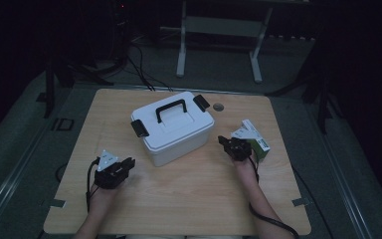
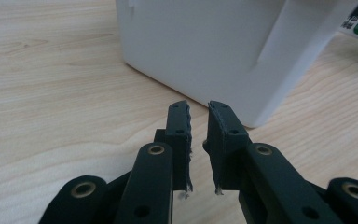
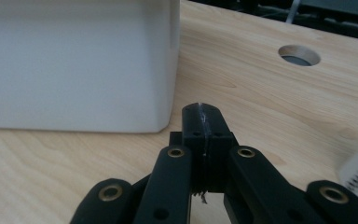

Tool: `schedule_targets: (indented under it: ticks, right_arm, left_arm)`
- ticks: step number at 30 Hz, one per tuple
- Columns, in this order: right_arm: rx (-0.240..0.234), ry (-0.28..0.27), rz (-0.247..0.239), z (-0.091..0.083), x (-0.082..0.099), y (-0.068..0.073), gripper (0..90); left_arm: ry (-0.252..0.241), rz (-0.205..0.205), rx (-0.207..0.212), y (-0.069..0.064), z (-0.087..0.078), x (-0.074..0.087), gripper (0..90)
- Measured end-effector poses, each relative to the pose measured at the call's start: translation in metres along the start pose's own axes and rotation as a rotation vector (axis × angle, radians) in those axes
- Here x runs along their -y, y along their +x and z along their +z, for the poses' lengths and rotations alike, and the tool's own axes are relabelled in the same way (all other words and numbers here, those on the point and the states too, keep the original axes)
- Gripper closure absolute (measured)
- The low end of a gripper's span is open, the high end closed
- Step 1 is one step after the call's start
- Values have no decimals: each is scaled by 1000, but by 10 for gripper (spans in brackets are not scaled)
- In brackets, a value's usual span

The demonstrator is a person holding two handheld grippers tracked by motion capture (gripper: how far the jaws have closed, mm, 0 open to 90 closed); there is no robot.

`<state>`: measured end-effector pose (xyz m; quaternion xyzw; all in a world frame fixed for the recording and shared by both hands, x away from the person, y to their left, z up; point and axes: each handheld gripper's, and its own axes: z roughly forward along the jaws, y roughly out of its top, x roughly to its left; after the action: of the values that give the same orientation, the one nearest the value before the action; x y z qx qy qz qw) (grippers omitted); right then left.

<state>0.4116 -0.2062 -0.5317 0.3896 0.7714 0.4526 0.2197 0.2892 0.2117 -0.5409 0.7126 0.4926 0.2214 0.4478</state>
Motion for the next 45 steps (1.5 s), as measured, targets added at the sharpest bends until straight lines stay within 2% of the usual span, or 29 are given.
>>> schedule_targets:
  ticks: [3, 6, 9, 17, 18, 19, 21, 24, 27, 28, 31, 35, 41, 45]
  right_arm:
    - [10, 9, 0, 7, -2, 0, 899]
    - [22, 29, 10, 19, -7, -4, 899]
    - [15, 29, 17, 24, -11, -5, 899]
    - [3, 26, 43, 39, -21, -5, 898]
    - [3, 27, 45, 44, -24, -5, 898]
    - [3, 27, 45, 44, -24, -5, 898]
    - [22, 38, 33, 49, -28, -4, 897]
    - [12, 38, 37, 54, -32, -4, 898]
    - [9, 36, 39, 55, -35, -4, 898]
    - [-11, 17, 41, 56, -37, -4, 898]
    - [-24, 12, 43, 56, -38, -4, 898]
    - [-30, 6, 25, 55, -37, -2, 898]
    - [-46, 1, 7, 51, -35, 0, 899]
    - [-54, -5, 15, 48, -34, 2, 900]
  left_arm:
    - [11, 4, 4, 1, 6, -2, 825]
    - [-8, 15, 7, 1, 15, -7, 853]
    - [-15, 15, 3, 1, 19, -10, 884]
    - [-46, 37, 14, -4, 33, -21, 895]
    - [-47, 46, 0, -5, 36, -25, 895]
    - [-47, 46, 0, -5, 36, -25, 895]
    - [-47, 20, -8, -2, 39, -30, 895]
    - [-49, 17, -16, -1, 42, -33, 894]
    - [-40, 16, -11, 0, 44, -34, 894]
    - [-32, 18, -8, 0, 45, -34, 894]
    - [-28, 24, -6, -1, 46, -34, 894]
    - [-34, 29, -4, -2, 47, -34, 893]
    - [-36, 20, -24, -2, 46, -35, 893]
    - [-22, 19, -27, 0, 45, -37, 894]
